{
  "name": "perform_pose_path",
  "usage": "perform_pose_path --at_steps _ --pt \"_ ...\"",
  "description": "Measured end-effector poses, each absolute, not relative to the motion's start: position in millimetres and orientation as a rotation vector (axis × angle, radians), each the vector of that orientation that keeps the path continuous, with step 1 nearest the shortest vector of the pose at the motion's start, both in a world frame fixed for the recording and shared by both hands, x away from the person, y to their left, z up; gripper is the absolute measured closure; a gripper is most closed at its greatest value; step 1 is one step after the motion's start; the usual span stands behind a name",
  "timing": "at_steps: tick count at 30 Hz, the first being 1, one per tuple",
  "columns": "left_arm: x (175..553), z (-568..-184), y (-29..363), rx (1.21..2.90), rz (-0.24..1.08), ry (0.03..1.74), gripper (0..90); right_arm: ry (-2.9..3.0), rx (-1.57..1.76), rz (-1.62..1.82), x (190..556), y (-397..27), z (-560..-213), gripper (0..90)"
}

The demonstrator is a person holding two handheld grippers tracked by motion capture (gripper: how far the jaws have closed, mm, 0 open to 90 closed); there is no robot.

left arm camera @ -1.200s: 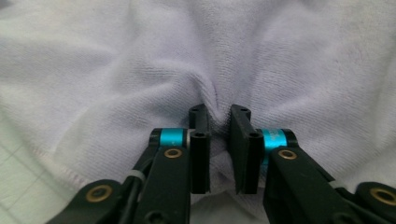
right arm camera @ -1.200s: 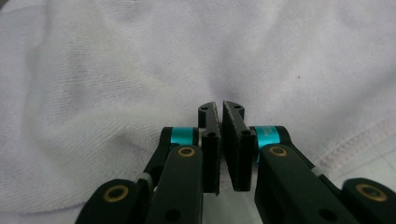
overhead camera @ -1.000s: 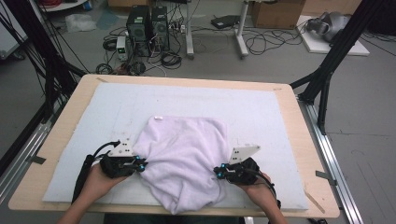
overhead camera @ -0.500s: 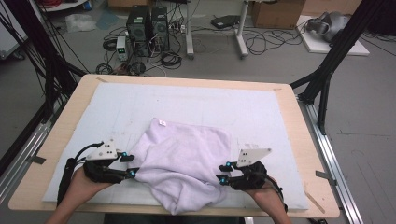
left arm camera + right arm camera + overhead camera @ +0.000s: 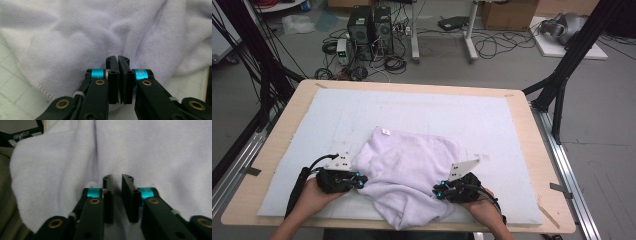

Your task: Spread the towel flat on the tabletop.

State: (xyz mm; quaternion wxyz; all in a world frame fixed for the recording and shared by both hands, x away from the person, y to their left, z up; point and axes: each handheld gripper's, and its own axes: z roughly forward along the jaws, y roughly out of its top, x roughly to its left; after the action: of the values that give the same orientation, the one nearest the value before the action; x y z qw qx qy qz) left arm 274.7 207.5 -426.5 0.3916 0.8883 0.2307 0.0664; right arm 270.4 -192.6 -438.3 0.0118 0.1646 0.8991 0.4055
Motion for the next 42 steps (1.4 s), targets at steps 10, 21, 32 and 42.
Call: perform_pose_path --at_steps 10,21,32,42 --pt "255 -412 219 2.208 0.251 0.561 79.0 2.775 0.52 1.318 262 -201 -431 67.0" --pt "287 -431 202 2.255 0.186 0.609 65.2 2.784 0.535 1.243 283 -178 -440 57.2" --pt "263 -423 210 2.238 0.218 0.554 87.6 2.818 0.405 1.28 271 -178 -435 83.2" --pt "225 -414 212 2.224 0.214 0.488 87.8 2.824 0.369 1.33 246 -189 -426 82.4"
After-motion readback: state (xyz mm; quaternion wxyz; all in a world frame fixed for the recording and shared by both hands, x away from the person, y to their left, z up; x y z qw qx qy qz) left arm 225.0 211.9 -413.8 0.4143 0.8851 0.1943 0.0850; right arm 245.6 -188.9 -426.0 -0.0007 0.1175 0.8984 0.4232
